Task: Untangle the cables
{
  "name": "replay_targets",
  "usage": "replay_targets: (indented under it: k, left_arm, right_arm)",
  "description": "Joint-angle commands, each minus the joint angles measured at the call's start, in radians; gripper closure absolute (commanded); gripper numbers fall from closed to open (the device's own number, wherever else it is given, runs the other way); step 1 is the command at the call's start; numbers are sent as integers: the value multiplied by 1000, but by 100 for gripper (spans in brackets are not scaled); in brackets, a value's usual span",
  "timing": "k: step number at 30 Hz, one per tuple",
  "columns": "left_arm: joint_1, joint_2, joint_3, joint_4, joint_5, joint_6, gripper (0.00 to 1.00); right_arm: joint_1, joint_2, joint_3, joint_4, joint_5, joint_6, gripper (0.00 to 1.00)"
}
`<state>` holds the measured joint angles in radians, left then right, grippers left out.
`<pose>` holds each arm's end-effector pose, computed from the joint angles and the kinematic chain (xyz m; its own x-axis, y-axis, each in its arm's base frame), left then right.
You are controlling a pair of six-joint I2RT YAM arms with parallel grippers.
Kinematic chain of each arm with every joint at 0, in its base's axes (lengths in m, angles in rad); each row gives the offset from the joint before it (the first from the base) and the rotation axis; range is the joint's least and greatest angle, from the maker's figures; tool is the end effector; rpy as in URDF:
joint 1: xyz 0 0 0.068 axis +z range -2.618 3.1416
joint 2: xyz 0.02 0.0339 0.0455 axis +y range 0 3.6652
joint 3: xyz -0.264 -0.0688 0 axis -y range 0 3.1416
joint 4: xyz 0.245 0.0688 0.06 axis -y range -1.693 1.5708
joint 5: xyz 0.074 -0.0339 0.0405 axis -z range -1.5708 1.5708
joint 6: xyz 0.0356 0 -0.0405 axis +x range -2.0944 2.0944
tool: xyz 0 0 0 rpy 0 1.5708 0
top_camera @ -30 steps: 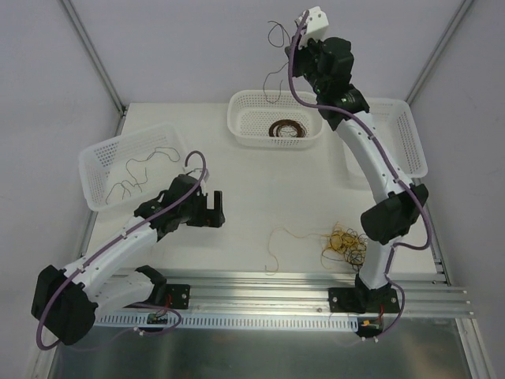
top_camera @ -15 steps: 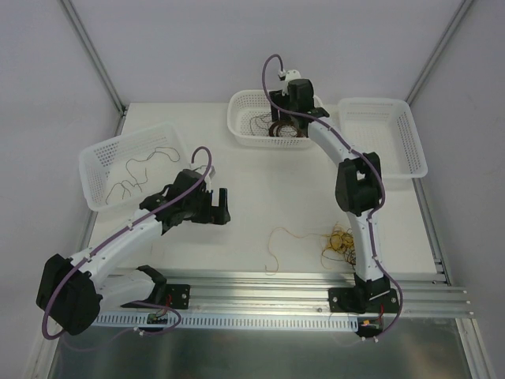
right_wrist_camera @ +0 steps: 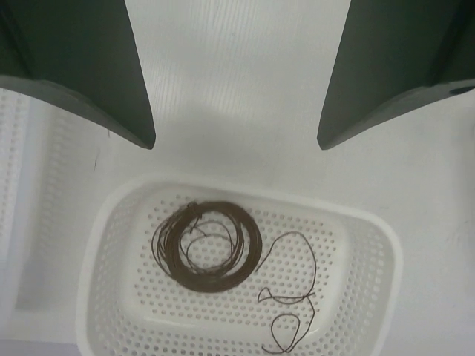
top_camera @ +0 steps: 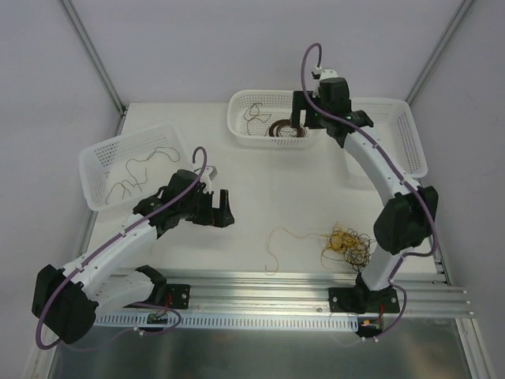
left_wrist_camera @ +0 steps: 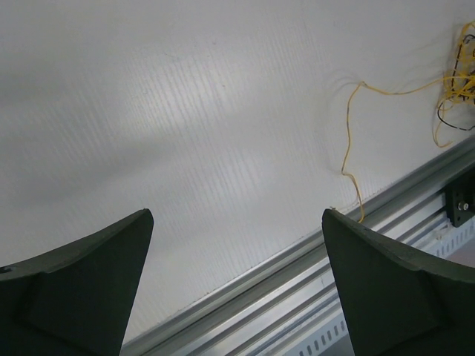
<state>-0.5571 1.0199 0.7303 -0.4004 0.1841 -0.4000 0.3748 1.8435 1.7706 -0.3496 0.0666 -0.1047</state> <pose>0.1814 -0.1207 0.2566 -0.7467 0.0141 -0.6650 0.3787 0.8309 -0.4077 0.4101 0.1588 0.3648 -0.3472 -0.2487 -0.9042 -0.3470 0.9298 -0.1225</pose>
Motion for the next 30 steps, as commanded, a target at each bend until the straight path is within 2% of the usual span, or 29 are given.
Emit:
replay_targets:
  k: [1, 4, 7, 8, 14, 18, 21, 26, 29, 30]
  left_arm:
    - [-15, 3, 15, 25, 87, 33, 1]
    - [-41, 25, 29, 34, 101, 33, 1]
    - [-75, 58, 37, 55, 100, 18, 1]
    - [-82, 59, 38, 61, 101, 12, 1]
    - [-164, 146, 47, 115, 91, -26, 1]
    - [-202, 190, 57, 144, 80, -51, 1]
    - [-227, 216, 61, 158, 80, -65, 1]
    - [-250, 235, 61, 161, 69, -76, 1]
    - [-253, 229, 46, 166, 55, -80, 1]
    - [-254, 226, 38, 167, 52, -82, 1]
  right_arm:
    - [-5, -167, -135, -156, 7, 141, 4]
    - [-23, -309, -301, -228, 12, 217, 4]
    - [-33, -507, -513, -290, 83, 279, 4]
    - [-34, -507, -549, -308, 97, 296, 4]
    - [-88, -782, -770, -497, 211, 398, 4]
    - [-158, -943, -946, -558, 179, 459, 4]
    - [-223, -1047, -1020, -585, 156, 500, 5]
    - [-289, -1084, -1197, -507, 41, 557, 6]
    - [-289, -1061, -1305, -340, -57, 602, 8]
    - [-289, -1037, -1327, -234, -101, 602, 9]
